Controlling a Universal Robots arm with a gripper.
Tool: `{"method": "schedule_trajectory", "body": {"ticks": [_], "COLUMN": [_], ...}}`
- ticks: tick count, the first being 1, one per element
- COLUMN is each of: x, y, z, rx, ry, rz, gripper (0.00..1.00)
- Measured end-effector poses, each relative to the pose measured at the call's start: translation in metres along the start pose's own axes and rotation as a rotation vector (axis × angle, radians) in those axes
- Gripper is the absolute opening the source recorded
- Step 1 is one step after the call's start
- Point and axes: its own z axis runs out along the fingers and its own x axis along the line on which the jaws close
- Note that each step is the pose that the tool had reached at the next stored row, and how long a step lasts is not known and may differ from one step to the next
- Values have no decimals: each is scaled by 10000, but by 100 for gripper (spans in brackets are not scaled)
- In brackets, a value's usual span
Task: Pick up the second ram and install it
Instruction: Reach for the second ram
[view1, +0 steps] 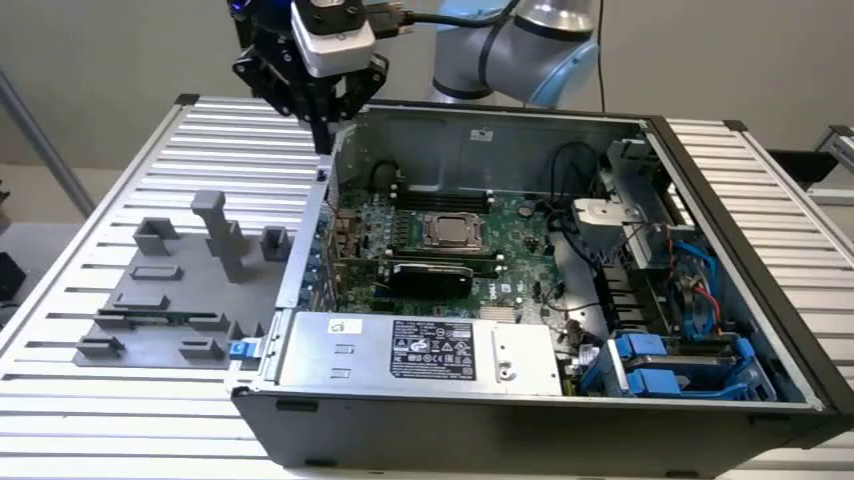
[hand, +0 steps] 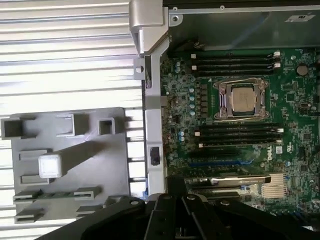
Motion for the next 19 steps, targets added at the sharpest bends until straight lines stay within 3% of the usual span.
{"method": "schedule_trajectory", "body": {"ticks": [19], "x": [842], "y": [-309], "z": [-31], "rx": [-2], "ry": [-30], "rz": [-2], "gripper": [0]}}
